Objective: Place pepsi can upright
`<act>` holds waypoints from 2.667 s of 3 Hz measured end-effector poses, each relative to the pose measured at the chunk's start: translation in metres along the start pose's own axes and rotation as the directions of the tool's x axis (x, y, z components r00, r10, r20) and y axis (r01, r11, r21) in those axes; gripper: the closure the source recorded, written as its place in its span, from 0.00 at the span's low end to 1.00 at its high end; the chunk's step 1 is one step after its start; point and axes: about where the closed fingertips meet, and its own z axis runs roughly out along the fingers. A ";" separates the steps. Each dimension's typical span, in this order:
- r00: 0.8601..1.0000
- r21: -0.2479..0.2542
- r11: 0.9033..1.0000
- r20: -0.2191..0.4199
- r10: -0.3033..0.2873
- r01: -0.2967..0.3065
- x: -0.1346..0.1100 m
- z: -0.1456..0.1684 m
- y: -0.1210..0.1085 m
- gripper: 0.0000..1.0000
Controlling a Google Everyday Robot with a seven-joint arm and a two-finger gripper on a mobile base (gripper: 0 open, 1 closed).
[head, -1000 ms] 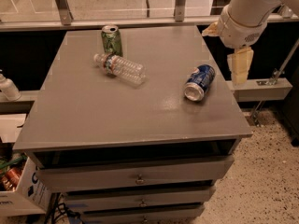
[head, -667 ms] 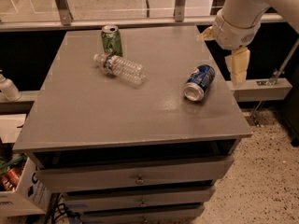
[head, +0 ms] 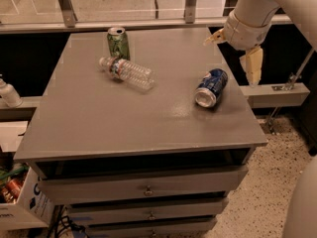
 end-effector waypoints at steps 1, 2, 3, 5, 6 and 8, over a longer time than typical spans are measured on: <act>0.996 0.015 0.998 0.047 -0.070 0.069 0.002 0.005 -0.003 0.00; 0.984 0.041 0.987 0.081 -0.160 0.157 -0.005 0.005 0.002 0.00; 0.972 0.041 0.972 0.035 -0.231 0.229 -0.016 0.000 0.005 0.00; 0.951 0.035 0.952 0.046 -0.305 0.303 -0.023 0.024 -0.009 0.00; 0.944 0.035 0.945 0.050 -0.326 0.324 -0.024 0.030 -0.013 0.00; 0.934 0.005 0.939 0.094 -0.343 0.344 -0.022 0.059 -0.008 0.00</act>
Offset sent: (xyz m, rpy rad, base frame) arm -0.0273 0.0041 -0.0043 0.0636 0.0336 0.2978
